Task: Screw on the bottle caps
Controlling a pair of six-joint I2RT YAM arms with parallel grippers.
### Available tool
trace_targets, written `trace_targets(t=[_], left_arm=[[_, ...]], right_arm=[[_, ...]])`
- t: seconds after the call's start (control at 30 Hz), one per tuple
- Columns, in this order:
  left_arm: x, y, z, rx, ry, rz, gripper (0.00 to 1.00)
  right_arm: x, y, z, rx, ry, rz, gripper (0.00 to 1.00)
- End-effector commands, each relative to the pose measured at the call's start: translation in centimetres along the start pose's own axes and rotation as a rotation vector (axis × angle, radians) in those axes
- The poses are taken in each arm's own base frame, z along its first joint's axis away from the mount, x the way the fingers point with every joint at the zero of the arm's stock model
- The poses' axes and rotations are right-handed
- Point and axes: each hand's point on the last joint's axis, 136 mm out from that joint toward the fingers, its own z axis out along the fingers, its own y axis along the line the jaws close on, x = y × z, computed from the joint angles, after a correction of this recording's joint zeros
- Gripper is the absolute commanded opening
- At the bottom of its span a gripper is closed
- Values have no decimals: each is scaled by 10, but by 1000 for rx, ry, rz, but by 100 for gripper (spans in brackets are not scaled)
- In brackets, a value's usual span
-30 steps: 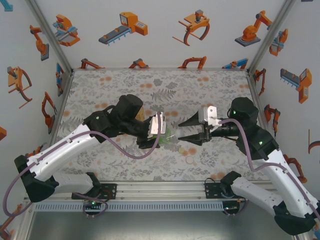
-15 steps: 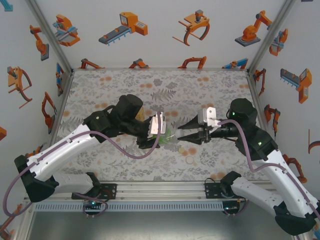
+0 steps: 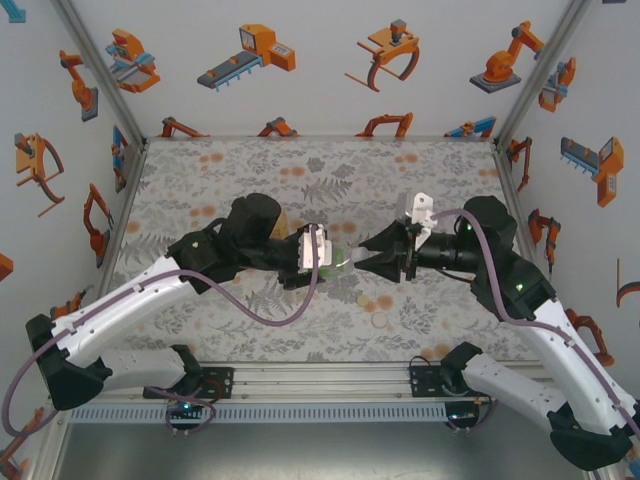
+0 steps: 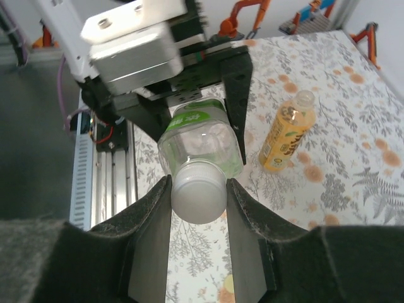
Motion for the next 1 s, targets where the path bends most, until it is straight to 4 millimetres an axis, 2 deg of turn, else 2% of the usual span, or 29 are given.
trace_targets(t=[0.0, 0.13, 0.27, 0.47, 0.6, 0.73, 0.97], left_arm=[[-19, 37, -8, -207, -63, 55, 0], [-19, 58, -6, -305, -53, 76, 0], [-15, 79, -1, -400, -10, 83, 0], [-10, 109, 5, -535, 89, 101, 0], [-7, 124, 11, -625, 177, 133, 0], [-5, 127, 16, -651, 215, 156, 0], [-15, 109, 17, -558, 109, 130, 0]], right_arm=[[-9, -28, 1, 145, -61, 219, 0], [-10, -58, -1, 286, -121, 443, 0], [-6, -78, 0, 377, -152, 648, 0], [24, -111, -7, 615, -79, 903, 0], [34, -122, -13, 710, -82, 998, 0], [33, -124, -11, 708, -103, 1029, 0], [24, -124, -14, 698, -117, 940, 0]])
